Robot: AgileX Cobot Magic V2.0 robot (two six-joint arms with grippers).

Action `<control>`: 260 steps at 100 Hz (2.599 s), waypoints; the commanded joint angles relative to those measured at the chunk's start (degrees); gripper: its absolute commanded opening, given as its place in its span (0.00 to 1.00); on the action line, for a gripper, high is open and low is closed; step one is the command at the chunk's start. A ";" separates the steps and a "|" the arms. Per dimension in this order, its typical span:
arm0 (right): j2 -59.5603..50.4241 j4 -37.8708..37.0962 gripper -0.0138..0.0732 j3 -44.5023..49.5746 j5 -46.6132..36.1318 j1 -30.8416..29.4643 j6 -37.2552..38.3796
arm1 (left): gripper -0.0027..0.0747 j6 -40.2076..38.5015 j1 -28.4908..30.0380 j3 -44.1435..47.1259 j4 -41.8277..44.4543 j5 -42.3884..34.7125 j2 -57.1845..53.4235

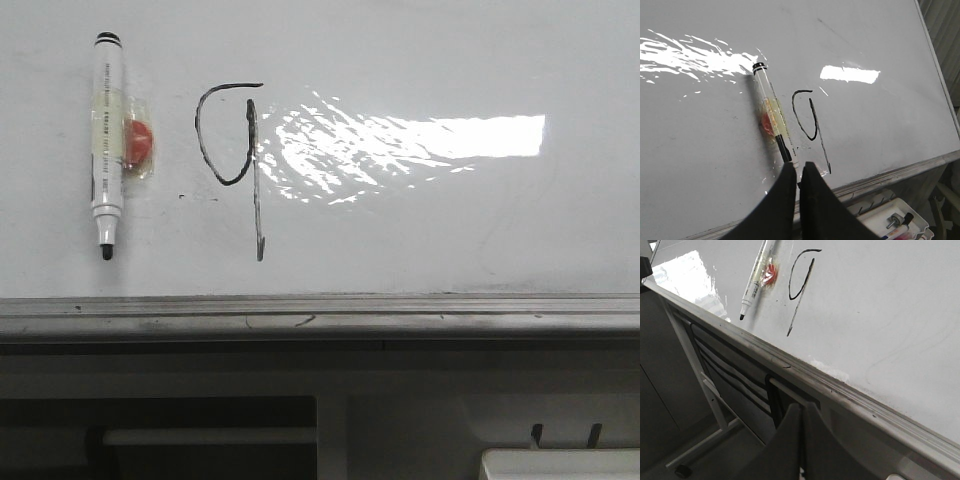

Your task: Write number 9 on whiteboard

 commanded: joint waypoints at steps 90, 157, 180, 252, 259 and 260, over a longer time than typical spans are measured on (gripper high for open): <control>0.18 -0.67 0.08 -1.51 -4.80 0.01 -0.45 | 0.01 0.10 26.33 6.29 1.67 -3.37 -6.68; 0.30 -0.67 0.08 -1.51 -4.80 0.01 -0.45 | 0.01 10.27 35.01 6.29 1.67 13.08 -6.68; 0.30 -0.67 0.08 -1.51 -4.80 0.01 -0.45 | 0.01 10.27 35.01 6.29 1.67 13.08 -6.58; 1.04 -0.67 0.08 5.05 -8.64 -1.45 -0.45 | 0.01 10.27 35.01 6.29 1.67 13.08 -6.58; 0.93 -0.67 0.08 4.80 -7.80 -3.97 -0.45 | 0.01 10.27 35.01 6.29 1.67 13.08 -6.58; 0.93 -0.67 0.08 4.92 -8.22 -4.30 -0.45 | 0.01 10.27 35.01 6.29 1.67 13.08 -6.58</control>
